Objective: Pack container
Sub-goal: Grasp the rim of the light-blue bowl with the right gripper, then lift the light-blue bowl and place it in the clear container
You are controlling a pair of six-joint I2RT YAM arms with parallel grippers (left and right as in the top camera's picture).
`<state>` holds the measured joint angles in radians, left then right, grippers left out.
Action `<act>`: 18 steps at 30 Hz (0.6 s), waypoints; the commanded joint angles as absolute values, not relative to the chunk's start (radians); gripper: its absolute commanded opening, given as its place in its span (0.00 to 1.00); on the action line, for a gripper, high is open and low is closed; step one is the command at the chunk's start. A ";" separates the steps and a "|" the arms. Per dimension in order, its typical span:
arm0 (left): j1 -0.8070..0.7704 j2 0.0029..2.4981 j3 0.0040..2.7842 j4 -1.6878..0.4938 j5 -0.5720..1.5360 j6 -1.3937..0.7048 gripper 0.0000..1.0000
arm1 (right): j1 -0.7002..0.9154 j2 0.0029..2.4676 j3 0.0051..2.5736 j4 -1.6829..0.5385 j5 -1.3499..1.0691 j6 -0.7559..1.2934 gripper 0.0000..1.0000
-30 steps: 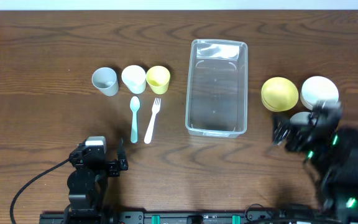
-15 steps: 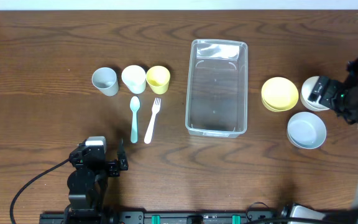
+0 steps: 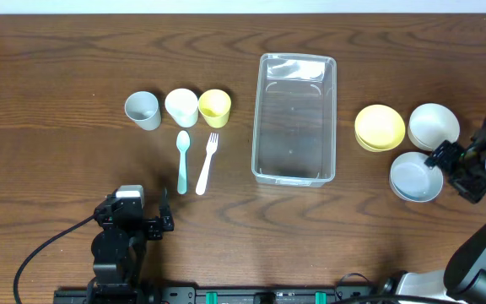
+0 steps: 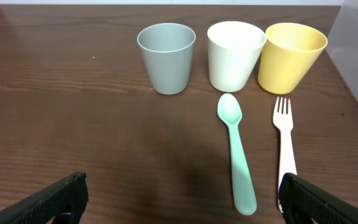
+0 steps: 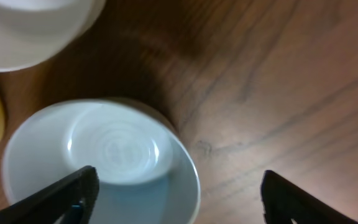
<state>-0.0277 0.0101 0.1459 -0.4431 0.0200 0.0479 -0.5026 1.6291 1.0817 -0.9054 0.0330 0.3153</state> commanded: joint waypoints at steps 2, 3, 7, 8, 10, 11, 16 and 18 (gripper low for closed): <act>-0.023 0.005 0.128 -0.443 0.023 0.036 0.98 | -0.503 1.639 0.984 -0.831 0.027 0.391 0.77; -0.023 0.005 0.128 -0.443 0.023 0.035 0.98 | -0.503 1.638 0.955 -0.808 0.027 0.408 0.73; -0.023 0.005 0.128 -0.443 0.023 0.036 0.98 | -0.504 1.638 0.895 -0.795 0.059 0.477 0.41; -0.023 0.005 0.128 -0.443 0.023 0.035 0.98 | -0.504 1.638 0.892 -0.801 0.060 0.483 0.28; -0.023 0.005 0.128 -0.443 0.023 0.035 0.98 | -0.504 1.630 0.894 -0.817 0.060 0.483 0.01; -0.023 0.005 0.128 -0.443 0.023 0.035 0.98 | -0.504 1.617 0.894 -0.827 0.060 0.482 0.01; -0.023 0.005 0.128 -0.443 0.023 0.036 0.98 | -0.493 1.467 0.895 -0.916 0.047 0.482 0.01; -0.023 0.005 0.128 -0.443 0.023 0.036 0.98 | -0.477 1.374 0.896 -0.947 0.017 0.482 0.01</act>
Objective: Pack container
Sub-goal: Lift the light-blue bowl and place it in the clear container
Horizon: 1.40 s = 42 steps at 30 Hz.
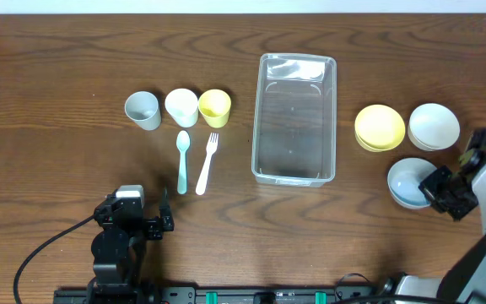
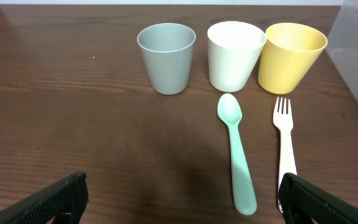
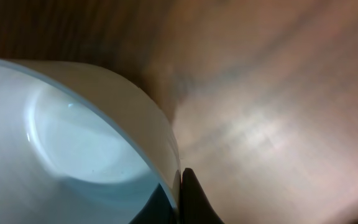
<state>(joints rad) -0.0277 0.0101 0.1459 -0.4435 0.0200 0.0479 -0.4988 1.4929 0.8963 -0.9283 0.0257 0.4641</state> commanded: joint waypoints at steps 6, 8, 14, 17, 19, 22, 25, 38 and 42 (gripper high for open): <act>-0.023 0.005 0.128 -0.443 0.023 0.036 0.98 | -0.368 1.060 0.931 -0.934 -0.265 0.509 0.02; -0.023 0.005 0.128 -0.443 0.023 0.035 0.98 | -0.305 0.993 0.964 -0.885 -0.325 0.512 0.01; -0.023 0.005 0.128 -0.443 0.023 0.036 0.98 | -0.034 1.025 1.082 -0.741 -0.315 0.511 0.02; -0.023 0.005 0.128 -0.443 0.023 0.036 0.98 | 0.091 1.161 1.153 -0.717 -0.251 0.493 0.01; -0.023 0.005 0.128 -0.443 0.023 0.035 0.98 | 0.155 1.299 1.237 -0.719 -0.197 0.451 0.02; -0.023 0.005 0.128 -0.443 0.023 0.035 0.98 | 0.192 1.486 1.377 -0.765 -0.148 0.396 0.01; -0.023 0.005 0.128 -0.443 0.023 0.035 0.98 | 0.206 1.679 1.531 -0.845 -0.146 0.359 0.01; -0.023 0.005 0.128 -0.443 0.023 0.035 0.98 | 0.250 2.095 1.703 -0.848 -0.192 0.317 0.01; -0.023 0.005 0.128 -0.443 0.023 0.036 0.98 | 0.250 2.109 1.703 -0.802 -0.195 0.342 0.01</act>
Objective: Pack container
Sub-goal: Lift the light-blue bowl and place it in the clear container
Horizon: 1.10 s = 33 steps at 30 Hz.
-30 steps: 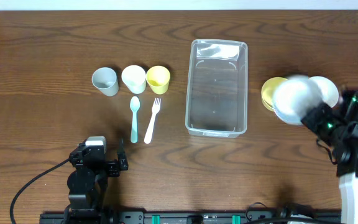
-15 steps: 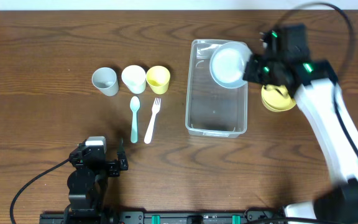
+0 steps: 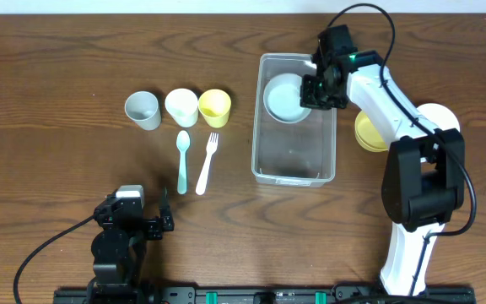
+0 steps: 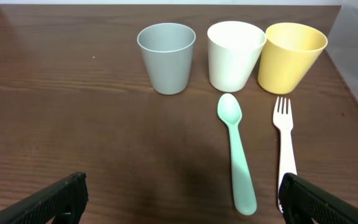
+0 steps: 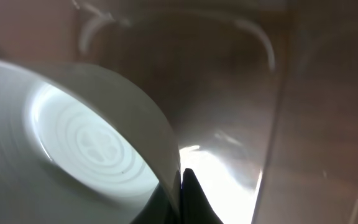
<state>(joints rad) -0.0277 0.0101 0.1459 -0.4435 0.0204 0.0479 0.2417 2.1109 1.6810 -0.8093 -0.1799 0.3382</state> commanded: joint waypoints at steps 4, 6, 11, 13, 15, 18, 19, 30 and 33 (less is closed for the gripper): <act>-0.023 0.005 0.128 -0.443 0.023 0.035 0.98 | 0.248 2.104 1.707 -0.803 -0.156 0.342 0.16; -0.023 0.005 0.128 -0.443 0.023 0.035 0.98 | 0.242 2.090 1.727 -0.804 -0.150 0.316 0.30; -0.023 0.005 0.128 -0.443 0.023 0.035 0.98 | 0.203 2.014 1.831 -0.874 -0.187 0.245 0.42; -0.023 0.005 0.128 -0.443 0.023 0.035 0.98 | 0.173 1.967 1.867 -0.919 -0.187 0.245 0.36; -0.023 0.005 0.128 -0.443 0.023 0.036 0.98 | 0.133 1.917 1.887 -0.970 -0.187 0.246 0.34; -0.023 0.005 0.128 -0.443 0.023 0.035 0.98 | 0.046 1.842 1.890 -1.063 -0.148 0.272 0.37; -0.023 0.005 0.128 -0.443 0.023 0.036 0.98 | 0.012 1.827 1.890 -1.096 -0.119 0.290 0.38; -0.023 0.005 0.128 -0.443 0.023 0.035 0.98 | -0.384 1.874 1.723 -1.164 -0.014 0.382 0.49; -0.023 0.005 0.128 -0.443 0.023 0.036 0.98 | -0.444 1.900 1.644 -1.139 -0.031 0.389 0.50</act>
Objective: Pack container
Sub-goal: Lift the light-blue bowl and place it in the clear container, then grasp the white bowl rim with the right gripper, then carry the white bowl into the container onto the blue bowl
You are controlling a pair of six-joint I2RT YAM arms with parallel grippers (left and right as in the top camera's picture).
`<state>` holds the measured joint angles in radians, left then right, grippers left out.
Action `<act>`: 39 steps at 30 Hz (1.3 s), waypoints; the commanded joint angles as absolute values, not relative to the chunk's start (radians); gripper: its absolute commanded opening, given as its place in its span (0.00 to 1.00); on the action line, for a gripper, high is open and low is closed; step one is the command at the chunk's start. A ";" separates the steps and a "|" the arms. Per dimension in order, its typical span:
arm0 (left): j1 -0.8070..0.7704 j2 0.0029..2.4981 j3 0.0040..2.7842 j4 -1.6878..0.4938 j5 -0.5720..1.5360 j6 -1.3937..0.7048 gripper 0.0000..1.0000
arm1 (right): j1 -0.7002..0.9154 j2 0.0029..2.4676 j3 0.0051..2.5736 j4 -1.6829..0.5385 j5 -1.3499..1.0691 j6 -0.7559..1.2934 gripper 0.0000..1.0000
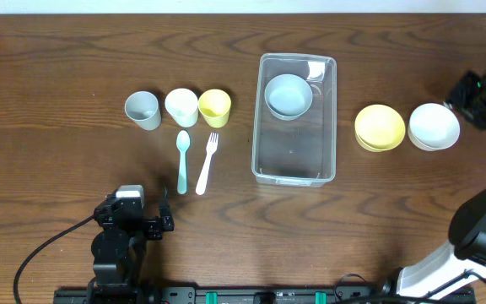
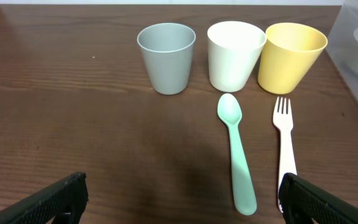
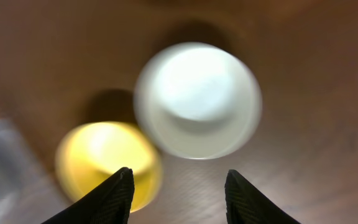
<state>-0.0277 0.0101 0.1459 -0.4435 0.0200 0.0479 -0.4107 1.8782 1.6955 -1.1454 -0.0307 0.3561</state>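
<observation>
A clear plastic container (image 1: 294,173) stands mid-table with a pale blue bowl (image 1: 288,95) in its far end. To its right lie a yellow bowl (image 1: 379,127) (image 3: 107,163) and a white bowl (image 1: 434,126) (image 3: 197,99). Left of it stand a grey cup (image 2: 166,57), a white cup (image 2: 235,54) and a yellow cup (image 2: 291,56), with a mint spoon (image 2: 236,154) and a white fork (image 2: 285,144) in front. My right gripper (image 3: 180,186) hangs open and empty high over the two bowls. At the near edge, my left gripper (image 2: 180,198) rests open.
The container's corner shows at the right edge of the left wrist view. Bare wooden table (image 1: 57,160) lies around the objects. The right arm (image 1: 479,93) reaches in from the right edge.
My right gripper was shut on the blue bowl inside the container's far end. It has let go; the bowl lies in the container and the gripper is open at the far right, above the white bowl.
My right gripper stood open over the blue bowl at the right of the table, then shut on its rim. Later it held the bowl inside the container. Now the bowl rests there and the gripper is back at the right. The left arm stayed still.
</observation>
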 commanded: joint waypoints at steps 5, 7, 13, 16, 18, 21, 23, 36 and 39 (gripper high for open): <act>-0.023 0.005 0.128 -0.443 0.023 0.036 0.98 | -0.486 1.920 1.507 -1.048 -0.014 0.389 0.57; -0.023 0.005 0.128 -0.443 0.023 0.035 0.98 | -0.495 1.920 1.453 -0.993 -0.015 0.389 0.57; -0.023 0.005 0.128 -0.443 0.023 0.035 0.98 | -0.504 1.926 1.362 -0.834 -0.015 0.396 0.51; -0.023 0.005 0.128 -0.443 0.023 0.036 0.98 | -0.503 1.946 1.359 -0.819 -0.015 0.396 0.47; -0.023 0.005 0.128 -0.443 0.023 0.036 0.98 | -0.503 1.962 1.359 -0.819 -0.020 0.396 0.45; -0.023 0.005 0.128 -0.443 0.023 0.035 0.98 | -0.503 1.992 1.359 -0.825 -0.031 0.396 0.37; -0.023 0.005 0.128 -0.443 0.023 0.035 0.98 | -0.503 1.996 1.359 -0.832 -0.034 0.396 0.07; -0.023 0.005 0.128 -0.443 0.023 0.036 0.98 | -0.439 1.622 1.560 -0.953 -0.113 0.407 0.01; -0.023 0.005 0.128 -0.443 0.023 0.035 0.98 | -0.349 1.515 1.582 -0.945 -0.204 0.407 0.01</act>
